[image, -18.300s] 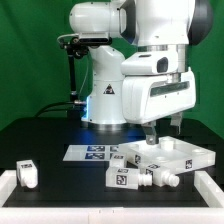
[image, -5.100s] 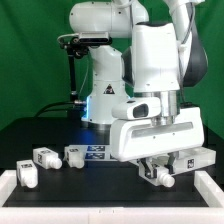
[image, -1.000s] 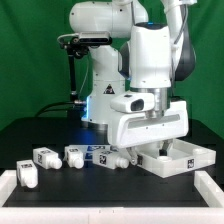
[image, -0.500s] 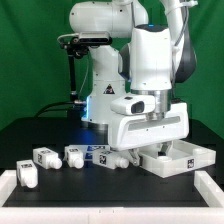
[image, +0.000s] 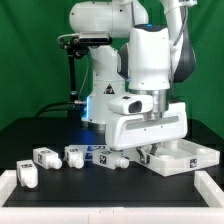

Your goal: Assemble one leg

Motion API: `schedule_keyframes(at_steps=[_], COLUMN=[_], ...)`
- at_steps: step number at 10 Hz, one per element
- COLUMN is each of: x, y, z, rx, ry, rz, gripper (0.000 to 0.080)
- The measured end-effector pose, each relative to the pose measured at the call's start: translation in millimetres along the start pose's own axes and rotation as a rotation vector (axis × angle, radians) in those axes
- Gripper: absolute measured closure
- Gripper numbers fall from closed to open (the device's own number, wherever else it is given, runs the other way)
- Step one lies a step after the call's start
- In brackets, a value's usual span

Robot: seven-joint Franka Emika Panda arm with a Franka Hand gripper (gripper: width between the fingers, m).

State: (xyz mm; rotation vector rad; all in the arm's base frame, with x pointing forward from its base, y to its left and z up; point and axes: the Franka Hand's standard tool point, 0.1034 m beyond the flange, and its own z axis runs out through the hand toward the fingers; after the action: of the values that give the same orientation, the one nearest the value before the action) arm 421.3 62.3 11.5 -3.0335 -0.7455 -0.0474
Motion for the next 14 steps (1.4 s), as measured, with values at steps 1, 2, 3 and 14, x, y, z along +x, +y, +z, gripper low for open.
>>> schedule_keyframes(at_steps=[1,2,3,14], x=[1.0,2.7,2.8,37.8], y=[1.7,5.2,18.4,105.0], z=[-14.7,-36.5,-63.1,-91.0], rx=[0.011,0.027,0.042,0.077], ry=[-0.021,-0.049,-0.063,-0.119], rz=[0.081,0.121,0.17,0.371], gripper=[0.0745,0.0745,0.0745,0.0745])
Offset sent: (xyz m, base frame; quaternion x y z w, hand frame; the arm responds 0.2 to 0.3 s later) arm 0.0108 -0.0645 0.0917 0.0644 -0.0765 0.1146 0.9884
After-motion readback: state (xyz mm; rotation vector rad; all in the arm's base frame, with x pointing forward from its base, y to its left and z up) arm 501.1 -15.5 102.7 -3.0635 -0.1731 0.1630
